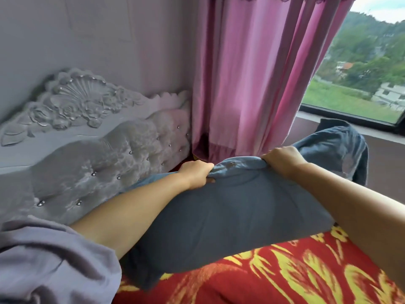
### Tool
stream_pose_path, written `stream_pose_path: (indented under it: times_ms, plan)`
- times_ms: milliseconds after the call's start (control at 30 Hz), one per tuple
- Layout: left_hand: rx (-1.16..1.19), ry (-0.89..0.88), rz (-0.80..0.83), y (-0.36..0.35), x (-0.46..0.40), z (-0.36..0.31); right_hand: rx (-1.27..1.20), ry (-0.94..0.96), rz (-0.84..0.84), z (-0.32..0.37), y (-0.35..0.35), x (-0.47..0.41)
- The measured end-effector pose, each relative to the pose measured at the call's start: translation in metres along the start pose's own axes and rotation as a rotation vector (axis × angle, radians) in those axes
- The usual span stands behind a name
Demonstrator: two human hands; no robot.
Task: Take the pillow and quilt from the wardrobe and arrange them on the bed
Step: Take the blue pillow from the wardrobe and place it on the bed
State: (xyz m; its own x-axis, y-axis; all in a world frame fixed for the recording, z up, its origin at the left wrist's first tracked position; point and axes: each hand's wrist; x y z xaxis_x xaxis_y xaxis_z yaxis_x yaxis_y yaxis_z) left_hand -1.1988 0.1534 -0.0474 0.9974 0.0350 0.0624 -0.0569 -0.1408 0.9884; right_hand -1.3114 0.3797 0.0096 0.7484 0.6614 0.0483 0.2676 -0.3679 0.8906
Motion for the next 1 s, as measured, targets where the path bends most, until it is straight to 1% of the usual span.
stream_pose_path:
  times_ms: [100,200,300,367,533,600,733,800,900,1000]
  plan:
    - [0.081,-0.032,0.026,0.006,-0.019,0.056,0.016,-0.036,-0.008,0.027,0.016,-0.048]
    - [0.156,-0.013,0.045,0.014,-0.030,0.116,0.010,-0.020,0.034,0.060,0.040,-0.101]
    - [0.174,0.022,0.003,0.022,-0.036,0.168,-0.002,0.012,0.043,0.088,0.062,-0.147]
    - [0.166,0.036,-0.034,0.023,-0.042,0.191,0.002,0.023,0.026,0.099,0.068,-0.169]
    - [0.091,0.061,-0.095,0.011,-0.066,0.215,-0.023,0.079,0.019,0.106,0.058,-0.214]
    - [0.103,0.092,-0.096,0.006,-0.083,0.221,-0.021,0.126,0.018,0.099,0.054,-0.238]
    - [0.128,0.202,-0.056,-0.013,-0.132,0.231,0.067,0.269,0.058,0.085,0.036,-0.306]
    - [0.186,0.271,-0.030,-0.029,-0.165,0.240,0.081,0.361,0.119,0.076,0.020,-0.356]
    - [0.367,0.372,-0.024,-0.065,-0.217,0.247,0.119,0.520,0.267,0.069,-0.010,-0.436]
    - [0.517,0.460,0.057,-0.102,-0.262,0.246,0.149,0.593,0.378,0.064,-0.048,-0.497]
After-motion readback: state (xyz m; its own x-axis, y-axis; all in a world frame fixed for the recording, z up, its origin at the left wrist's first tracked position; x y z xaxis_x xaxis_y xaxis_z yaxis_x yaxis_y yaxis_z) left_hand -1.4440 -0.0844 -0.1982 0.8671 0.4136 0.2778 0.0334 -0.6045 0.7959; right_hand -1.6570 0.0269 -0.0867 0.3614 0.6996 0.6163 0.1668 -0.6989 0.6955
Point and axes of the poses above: each hand's wrist, its own x-axis away from the middle knuckle, its own y-axis out of the back of the hand, z = x × y, and after that the axes turned 3 degrees about z, right-handed
